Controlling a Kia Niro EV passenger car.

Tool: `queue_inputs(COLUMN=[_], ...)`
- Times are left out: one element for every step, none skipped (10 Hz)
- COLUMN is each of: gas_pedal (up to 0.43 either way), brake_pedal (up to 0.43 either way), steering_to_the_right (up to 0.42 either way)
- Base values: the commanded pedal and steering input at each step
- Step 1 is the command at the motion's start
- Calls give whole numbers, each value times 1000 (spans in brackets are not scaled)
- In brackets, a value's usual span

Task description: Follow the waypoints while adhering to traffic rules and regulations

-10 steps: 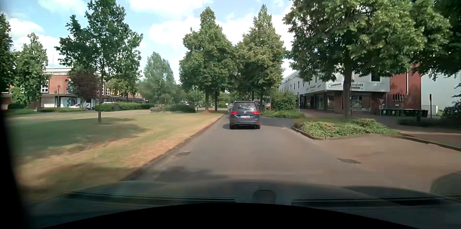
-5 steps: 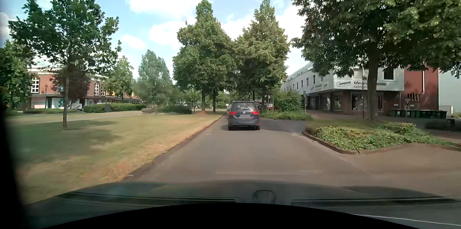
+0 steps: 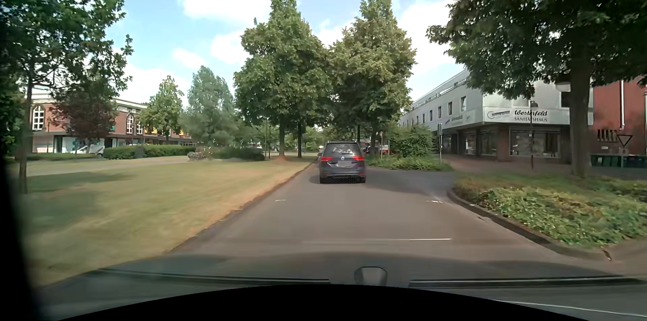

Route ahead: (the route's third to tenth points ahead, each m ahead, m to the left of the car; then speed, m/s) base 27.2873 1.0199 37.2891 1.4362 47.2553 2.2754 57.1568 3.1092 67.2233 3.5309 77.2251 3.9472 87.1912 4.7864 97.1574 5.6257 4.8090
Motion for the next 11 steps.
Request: queue_inputs(gas_pedal=[0, 0, 0, 0, 0, 0, 0, 39, 79, 157, 169], brake_pedal=[6, 6, 6, 6, 6, 6, 6, 6, 6, 6, 6], steering_to_the_right=[-8, -7, -7, -8, -7, -8, -8, -8, -7, -8, -7])
